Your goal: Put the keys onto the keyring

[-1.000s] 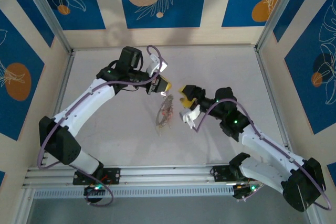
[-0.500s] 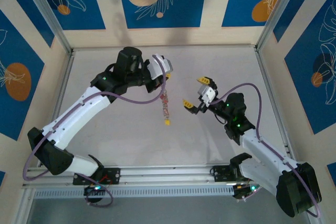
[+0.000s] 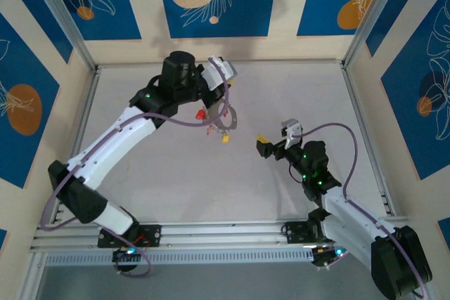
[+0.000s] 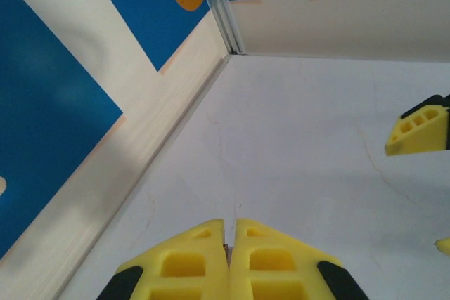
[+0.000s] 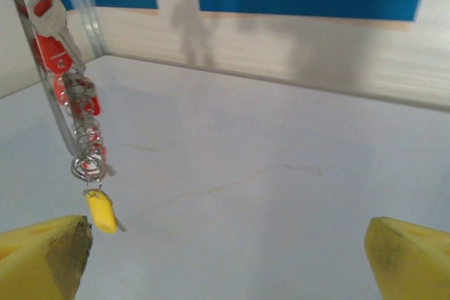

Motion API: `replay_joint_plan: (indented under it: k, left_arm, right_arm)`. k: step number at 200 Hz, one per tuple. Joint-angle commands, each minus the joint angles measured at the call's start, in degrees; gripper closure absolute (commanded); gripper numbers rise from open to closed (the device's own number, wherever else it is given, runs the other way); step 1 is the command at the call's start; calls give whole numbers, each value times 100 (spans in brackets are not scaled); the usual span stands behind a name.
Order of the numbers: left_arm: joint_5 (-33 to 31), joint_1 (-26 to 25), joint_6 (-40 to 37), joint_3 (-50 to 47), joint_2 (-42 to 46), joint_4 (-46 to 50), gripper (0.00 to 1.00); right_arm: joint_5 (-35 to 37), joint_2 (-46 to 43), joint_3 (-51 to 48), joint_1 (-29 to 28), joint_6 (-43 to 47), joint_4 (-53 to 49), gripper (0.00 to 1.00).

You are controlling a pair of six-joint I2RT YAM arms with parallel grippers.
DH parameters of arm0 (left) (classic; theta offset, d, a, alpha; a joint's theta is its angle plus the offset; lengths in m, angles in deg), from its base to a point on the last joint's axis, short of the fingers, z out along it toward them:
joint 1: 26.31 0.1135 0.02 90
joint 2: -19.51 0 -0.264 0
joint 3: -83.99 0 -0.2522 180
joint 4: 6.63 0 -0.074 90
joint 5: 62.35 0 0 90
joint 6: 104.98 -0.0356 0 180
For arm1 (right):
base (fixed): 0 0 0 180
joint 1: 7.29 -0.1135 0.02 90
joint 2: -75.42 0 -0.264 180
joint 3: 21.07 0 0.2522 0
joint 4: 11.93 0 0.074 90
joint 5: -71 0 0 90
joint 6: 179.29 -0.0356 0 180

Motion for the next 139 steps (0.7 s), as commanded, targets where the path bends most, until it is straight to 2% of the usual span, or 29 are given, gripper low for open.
replay_joint_plan:
  k: [1, 24, 73, 99, 139]
  left_arm:
    - [156, -26, 325, 394, -434, -331, 100]
    - [275, -49, 405, 708, -859, -339, 100]
    - [647, -80, 825, 987, -1500, -654, 100]
    - [612, -68, 831, 1109, -1769, -576, 100]
    - [284, 9, 1058, 918, -1820, -550, 100]
  right_arm:
    - [354, -81, 65, 249, -546, -259, 1]
    - [399, 17, 232, 446, -846, -655, 1]
    - [598, -59, 67, 852, -955, -364, 1]
    - [502, -105, 46, 1098, -1150, -407, 1]
    - [598, -316, -14, 1158, -1097, -545, 1]
